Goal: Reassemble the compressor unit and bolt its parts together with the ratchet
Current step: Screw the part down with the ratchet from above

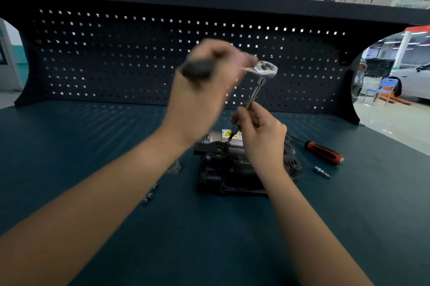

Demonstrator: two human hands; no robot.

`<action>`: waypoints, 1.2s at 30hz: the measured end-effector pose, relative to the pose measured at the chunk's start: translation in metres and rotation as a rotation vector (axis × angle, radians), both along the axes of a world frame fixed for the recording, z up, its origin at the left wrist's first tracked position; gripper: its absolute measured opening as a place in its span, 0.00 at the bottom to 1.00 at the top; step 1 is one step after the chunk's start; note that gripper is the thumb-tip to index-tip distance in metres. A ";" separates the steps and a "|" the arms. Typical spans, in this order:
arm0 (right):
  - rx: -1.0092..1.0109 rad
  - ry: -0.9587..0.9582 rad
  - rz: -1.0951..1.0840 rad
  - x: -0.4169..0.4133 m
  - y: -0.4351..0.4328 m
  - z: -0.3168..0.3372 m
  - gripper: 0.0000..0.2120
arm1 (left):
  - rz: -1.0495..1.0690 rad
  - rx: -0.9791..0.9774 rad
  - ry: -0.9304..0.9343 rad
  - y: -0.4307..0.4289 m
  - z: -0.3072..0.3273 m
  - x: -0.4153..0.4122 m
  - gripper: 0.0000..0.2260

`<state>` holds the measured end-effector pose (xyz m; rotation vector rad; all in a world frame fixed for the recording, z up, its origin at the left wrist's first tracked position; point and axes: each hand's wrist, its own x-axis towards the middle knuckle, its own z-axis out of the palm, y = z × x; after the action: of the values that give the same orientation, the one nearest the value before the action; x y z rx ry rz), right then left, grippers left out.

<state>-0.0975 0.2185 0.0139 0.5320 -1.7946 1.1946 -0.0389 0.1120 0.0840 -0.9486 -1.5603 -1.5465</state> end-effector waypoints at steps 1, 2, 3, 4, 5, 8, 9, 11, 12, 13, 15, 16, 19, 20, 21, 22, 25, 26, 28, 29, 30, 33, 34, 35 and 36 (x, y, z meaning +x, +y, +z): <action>-0.005 -0.009 -0.021 0.001 0.000 0.001 0.16 | 0.057 -0.148 0.140 0.002 -0.008 0.004 0.03; -0.017 -0.038 -0.017 0.002 0.001 0.002 0.18 | 0.099 -0.223 0.228 0.001 -0.014 0.003 0.04; -0.035 -0.073 0.023 0.003 0.002 0.003 0.17 | 0.078 -0.190 0.211 -0.001 -0.015 0.002 0.05; -0.036 -0.110 0.078 0.004 0.005 0.003 0.12 | 0.022 -0.070 0.120 -0.004 -0.012 0.001 0.07; -0.003 -0.148 0.119 0.005 0.008 0.005 0.06 | -0.054 0.070 -0.015 -0.009 -0.007 -0.004 0.12; 0.252 -0.263 0.207 0.005 0.018 0.021 0.10 | -0.301 0.405 -0.384 -0.025 0.010 -0.030 0.21; 0.344 -0.310 0.250 0.005 0.022 0.030 0.10 | -0.366 0.491 -0.459 -0.029 0.013 -0.038 0.21; 0.463 -0.373 0.342 0.004 0.029 0.051 0.09 | -0.457 0.616 -0.548 -0.034 0.017 -0.053 0.19; 0.500 -0.379 0.376 0.002 0.031 0.059 0.09 | -0.479 0.652 -0.580 -0.035 0.019 -0.059 0.18; 0.538 -0.355 0.386 0.001 0.031 0.064 0.08 | -0.494 0.668 -0.607 -0.037 0.020 -0.065 0.17; 0.579 -0.273 0.350 -0.003 0.029 0.067 0.07 | -0.500 0.647 -0.652 -0.041 0.023 -0.071 0.16; 0.564 -0.234 0.333 -0.005 0.028 0.066 0.07 | -0.497 0.619 -0.661 -0.042 0.023 -0.071 0.16; 0.508 -0.186 0.353 -0.014 0.031 0.061 0.06 | -0.461 0.512 -0.605 -0.043 0.019 -0.066 0.16; 0.497 -0.190 0.357 -0.018 0.033 0.061 0.06 | -0.433 0.471 -0.566 -0.041 0.017 -0.062 0.16; 0.481 -0.198 0.357 -0.022 0.034 0.061 0.06 | -0.386 0.433 -0.516 -0.037 0.014 -0.057 0.15; 0.460 -0.208 0.361 -0.026 0.036 0.061 0.06 | -0.327 0.406 -0.460 -0.032 0.011 -0.051 0.14; 0.379 -0.292 0.445 -0.032 0.042 0.063 0.07 | -0.173 0.336 -0.337 -0.015 0.009 -0.040 0.10; 0.355 -0.335 0.500 -0.032 0.045 0.063 0.08 | -0.174 0.310 -0.316 -0.011 0.009 -0.037 0.11; 0.353 -0.387 0.585 -0.030 0.052 0.065 0.10 | -0.216 0.261 -0.300 -0.012 0.009 -0.036 0.13; 0.371 -0.400 0.611 -0.027 0.053 0.066 0.09 | -0.241 0.244 -0.310 -0.016 0.010 -0.036 0.13; 0.384 -0.411 0.636 -0.025 0.052 0.065 0.09 | -0.269 0.235 -0.332 -0.019 0.011 -0.037 0.13; 0.363 -0.490 0.809 -0.017 0.045 0.063 0.09 | -0.357 0.277 -0.426 -0.027 0.015 -0.046 0.15; 0.364 -0.529 0.852 -0.014 0.043 0.064 0.10 | -0.372 0.295 -0.455 -0.028 0.016 -0.048 0.15; 0.384 -0.549 0.858 -0.012 0.042 0.065 0.10 | -0.385 0.311 -0.477 -0.029 0.016 -0.050 0.15; 0.410 -0.546 0.827 -0.011 0.043 0.065 0.09 | -0.401 0.322 -0.489 -0.031 0.016 -0.051 0.13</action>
<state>-0.1084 0.2610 0.0789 1.3883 -2.4072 1.6222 -0.0902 0.0813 0.1002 -0.7624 -1.4151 -2.3722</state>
